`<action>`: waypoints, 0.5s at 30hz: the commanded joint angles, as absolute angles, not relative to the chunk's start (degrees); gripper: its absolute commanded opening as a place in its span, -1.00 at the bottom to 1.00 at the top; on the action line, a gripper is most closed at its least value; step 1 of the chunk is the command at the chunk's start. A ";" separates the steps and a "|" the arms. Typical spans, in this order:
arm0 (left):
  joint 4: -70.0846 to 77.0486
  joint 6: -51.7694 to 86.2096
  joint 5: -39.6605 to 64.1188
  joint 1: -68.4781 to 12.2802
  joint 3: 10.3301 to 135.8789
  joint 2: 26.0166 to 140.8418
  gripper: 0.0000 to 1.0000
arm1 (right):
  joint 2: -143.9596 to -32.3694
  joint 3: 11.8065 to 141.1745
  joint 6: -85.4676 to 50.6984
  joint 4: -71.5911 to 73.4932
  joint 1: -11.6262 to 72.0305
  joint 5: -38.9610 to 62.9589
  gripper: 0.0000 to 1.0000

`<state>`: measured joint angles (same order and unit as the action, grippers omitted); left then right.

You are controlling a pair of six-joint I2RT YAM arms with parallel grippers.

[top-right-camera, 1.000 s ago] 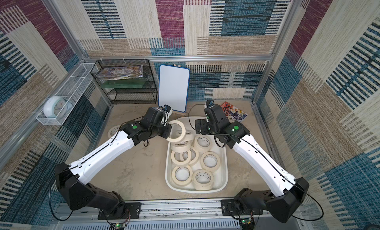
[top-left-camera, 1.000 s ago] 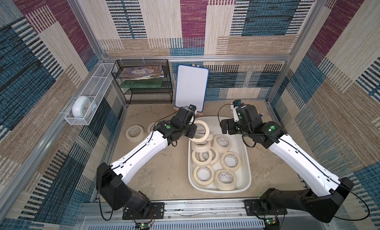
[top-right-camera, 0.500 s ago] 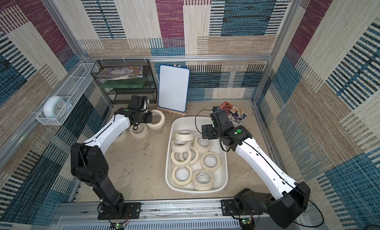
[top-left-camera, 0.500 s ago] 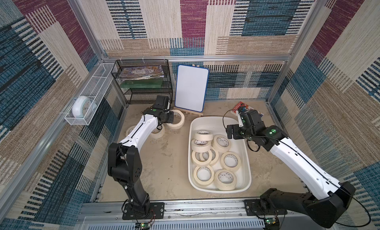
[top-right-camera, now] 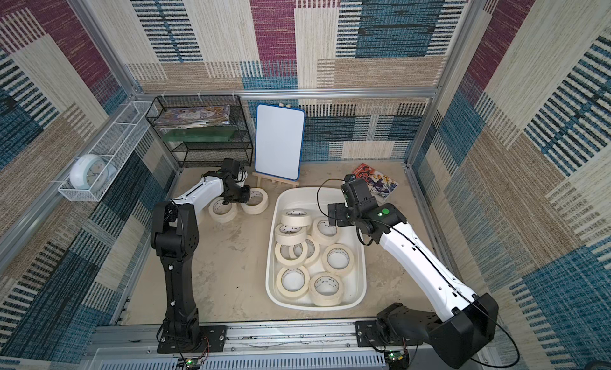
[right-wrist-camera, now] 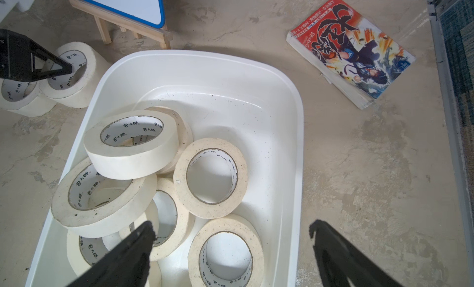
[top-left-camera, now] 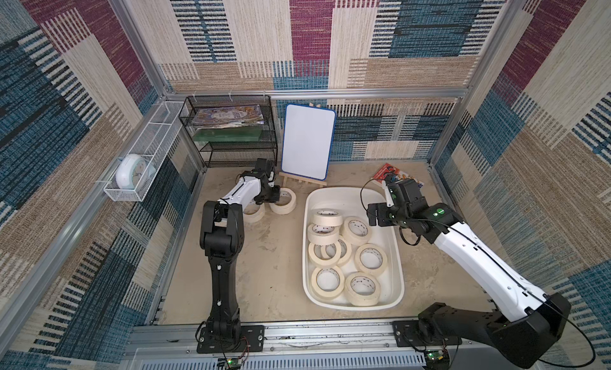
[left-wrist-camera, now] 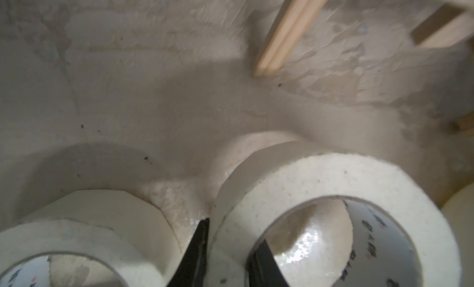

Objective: Take out the art tape in the storage box
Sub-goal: Place the art tape at the center of the board.

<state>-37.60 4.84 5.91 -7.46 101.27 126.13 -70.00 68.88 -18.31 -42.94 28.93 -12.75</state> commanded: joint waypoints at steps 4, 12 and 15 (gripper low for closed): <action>-41.71 3.08 8.09 -4.05 99.39 126.03 -1.00 | -70.14 68.16 -17.80 -41.98 28.83 -12.00 0.99; -42.49 1.85 5.58 -1.58 95.56 123.33 -1.00 | -70.73 67.24 -17.83 -41.18 28.72 -11.47 0.99; -42.45 1.84 5.75 -1.58 95.63 122.72 -0.88 | -71.27 66.59 -17.82 -40.97 28.73 -11.00 0.99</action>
